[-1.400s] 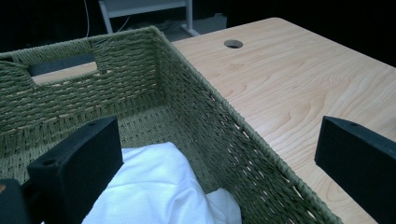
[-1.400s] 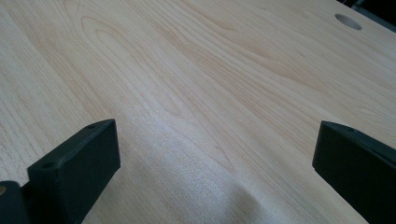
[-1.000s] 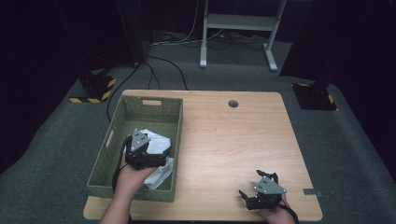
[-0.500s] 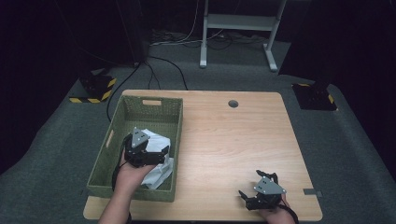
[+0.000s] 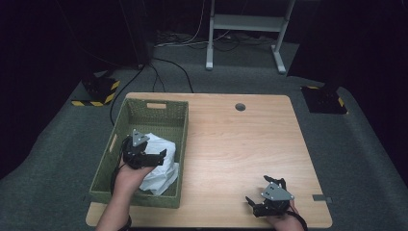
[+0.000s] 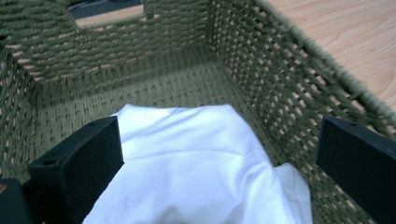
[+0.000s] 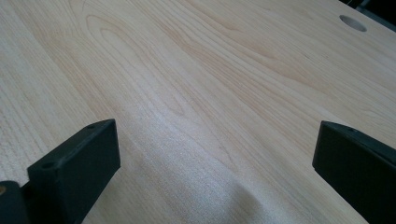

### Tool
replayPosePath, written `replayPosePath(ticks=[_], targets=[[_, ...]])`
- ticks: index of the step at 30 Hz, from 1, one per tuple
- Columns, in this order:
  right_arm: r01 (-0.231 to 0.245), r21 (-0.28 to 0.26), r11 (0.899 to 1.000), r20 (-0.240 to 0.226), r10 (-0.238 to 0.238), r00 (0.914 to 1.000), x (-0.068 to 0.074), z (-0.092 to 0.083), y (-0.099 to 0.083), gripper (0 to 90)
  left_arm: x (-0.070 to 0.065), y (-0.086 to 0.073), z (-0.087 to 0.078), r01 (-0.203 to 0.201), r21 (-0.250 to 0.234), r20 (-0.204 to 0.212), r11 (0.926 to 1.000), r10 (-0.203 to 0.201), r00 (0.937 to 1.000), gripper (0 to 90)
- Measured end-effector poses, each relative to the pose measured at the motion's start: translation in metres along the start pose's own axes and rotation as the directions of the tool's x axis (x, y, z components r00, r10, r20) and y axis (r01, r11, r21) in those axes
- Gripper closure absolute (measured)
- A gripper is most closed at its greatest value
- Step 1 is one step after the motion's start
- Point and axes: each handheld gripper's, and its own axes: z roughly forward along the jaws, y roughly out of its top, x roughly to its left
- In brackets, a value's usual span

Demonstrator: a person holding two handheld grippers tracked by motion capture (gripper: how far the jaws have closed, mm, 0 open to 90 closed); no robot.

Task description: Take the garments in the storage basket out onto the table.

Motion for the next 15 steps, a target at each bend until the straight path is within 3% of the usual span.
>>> replayPosePath(ticks=[9,15], targets=[[0.001,0.002,1.0,0.0,-0.001,1.0,0.0,0.0,0.0,0.2,0.011,-0.001,0.014,0.053,0.11,0.011,0.9925,-0.055,0.9984,2.2],[-0.002,-0.005,1.0,-0.005,0.002,1.0,-0.001,0.0,0.0,0.2,0.017,0.0,0.021,0.061,0.159,-0.018,0.9854,-0.059,0.9981,2.3]])
